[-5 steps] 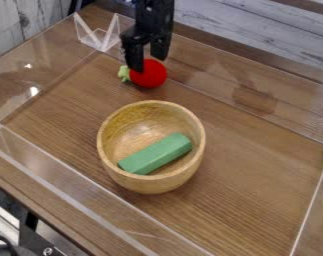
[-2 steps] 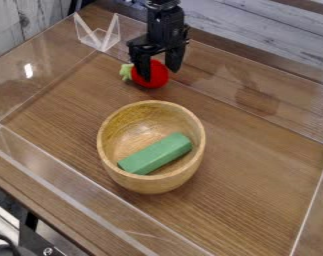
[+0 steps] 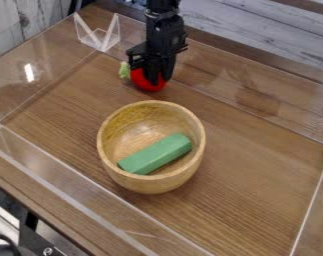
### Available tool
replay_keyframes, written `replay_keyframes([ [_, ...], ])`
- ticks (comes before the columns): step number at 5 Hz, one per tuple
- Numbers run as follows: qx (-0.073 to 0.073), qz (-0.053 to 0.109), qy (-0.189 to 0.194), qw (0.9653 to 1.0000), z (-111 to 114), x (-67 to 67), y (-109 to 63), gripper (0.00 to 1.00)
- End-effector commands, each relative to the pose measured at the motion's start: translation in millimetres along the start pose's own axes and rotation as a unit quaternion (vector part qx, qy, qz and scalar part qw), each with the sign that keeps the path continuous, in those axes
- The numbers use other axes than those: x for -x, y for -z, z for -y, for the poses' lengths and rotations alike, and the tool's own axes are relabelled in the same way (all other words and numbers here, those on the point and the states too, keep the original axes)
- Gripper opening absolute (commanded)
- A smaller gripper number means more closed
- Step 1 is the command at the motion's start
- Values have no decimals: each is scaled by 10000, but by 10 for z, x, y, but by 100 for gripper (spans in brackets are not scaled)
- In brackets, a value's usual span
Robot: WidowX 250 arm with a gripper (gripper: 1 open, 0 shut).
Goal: Move the red object to the right side of the table
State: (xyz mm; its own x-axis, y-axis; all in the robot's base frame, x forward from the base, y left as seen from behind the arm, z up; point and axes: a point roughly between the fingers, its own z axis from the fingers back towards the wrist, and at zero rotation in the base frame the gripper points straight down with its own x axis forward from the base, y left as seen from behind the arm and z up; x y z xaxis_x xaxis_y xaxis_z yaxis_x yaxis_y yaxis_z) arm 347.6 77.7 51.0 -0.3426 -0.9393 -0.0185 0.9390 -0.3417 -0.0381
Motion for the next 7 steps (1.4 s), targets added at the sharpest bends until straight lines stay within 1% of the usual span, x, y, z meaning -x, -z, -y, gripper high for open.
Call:
replay_keyframes([
  [1,-368,-462,46,9982,-47,-124,-587,0],
  [2,-441,-461,163,9978,-154,-530,-771,0],
  [3,-482,-336,538,9968,-215,-942,-715,0],
  [4,-526,-213,772,9954,-259,-1306,-612,0],
  [5,-572,-213,533,9967,-319,-1656,-651,0],
  [6,-637,-200,34,9978,-398,-1974,-593,0],
  [7,-671,-162,-473,9965,-491,-2132,-472,0],
])
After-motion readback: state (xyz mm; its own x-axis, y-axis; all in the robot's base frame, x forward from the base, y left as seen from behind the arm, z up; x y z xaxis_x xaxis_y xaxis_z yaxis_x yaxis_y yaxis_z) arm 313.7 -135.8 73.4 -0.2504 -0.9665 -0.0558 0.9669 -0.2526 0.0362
